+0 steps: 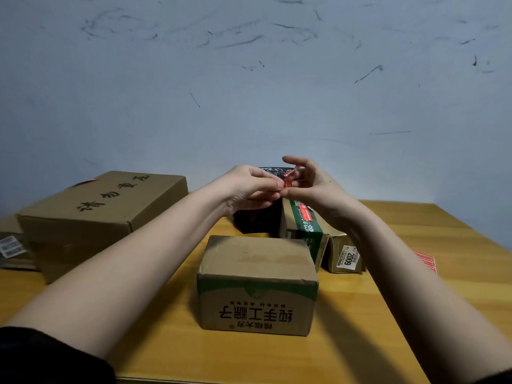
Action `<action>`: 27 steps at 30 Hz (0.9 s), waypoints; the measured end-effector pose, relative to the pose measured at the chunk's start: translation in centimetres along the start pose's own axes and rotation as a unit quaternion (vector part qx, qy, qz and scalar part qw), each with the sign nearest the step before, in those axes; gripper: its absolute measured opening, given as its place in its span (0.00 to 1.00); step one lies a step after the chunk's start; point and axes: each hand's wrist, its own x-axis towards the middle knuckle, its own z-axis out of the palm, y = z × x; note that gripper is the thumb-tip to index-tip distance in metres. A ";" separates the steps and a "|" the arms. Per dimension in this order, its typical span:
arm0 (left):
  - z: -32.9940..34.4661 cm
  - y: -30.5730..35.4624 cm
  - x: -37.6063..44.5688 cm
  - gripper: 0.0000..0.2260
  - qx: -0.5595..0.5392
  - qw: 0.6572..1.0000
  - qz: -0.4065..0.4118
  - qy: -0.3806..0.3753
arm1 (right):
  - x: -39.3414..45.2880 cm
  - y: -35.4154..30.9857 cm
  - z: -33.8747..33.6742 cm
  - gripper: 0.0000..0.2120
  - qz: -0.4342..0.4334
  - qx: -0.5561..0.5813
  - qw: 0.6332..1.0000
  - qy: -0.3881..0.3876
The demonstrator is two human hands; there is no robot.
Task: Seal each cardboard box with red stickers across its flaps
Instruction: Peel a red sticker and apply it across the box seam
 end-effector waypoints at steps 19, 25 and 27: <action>0.7 2.0 5.9 0.08 -0.077 0.975 0.150 0.145 | 5.5 -0.8 -0.7 0.06 0.113 0.069 0.981 0.139; 0.8 2.9 8.6 0.08 -0.116 0.976 0.120 0.139 | 7.7 -1.4 -0.8 0.04 0.112 0.063 0.981 0.149; 0.6 2.9 9.5 0.08 -0.128 0.976 0.105 0.143 | 8.4 -1.3 -0.8 0.03 0.108 0.064 0.981 0.151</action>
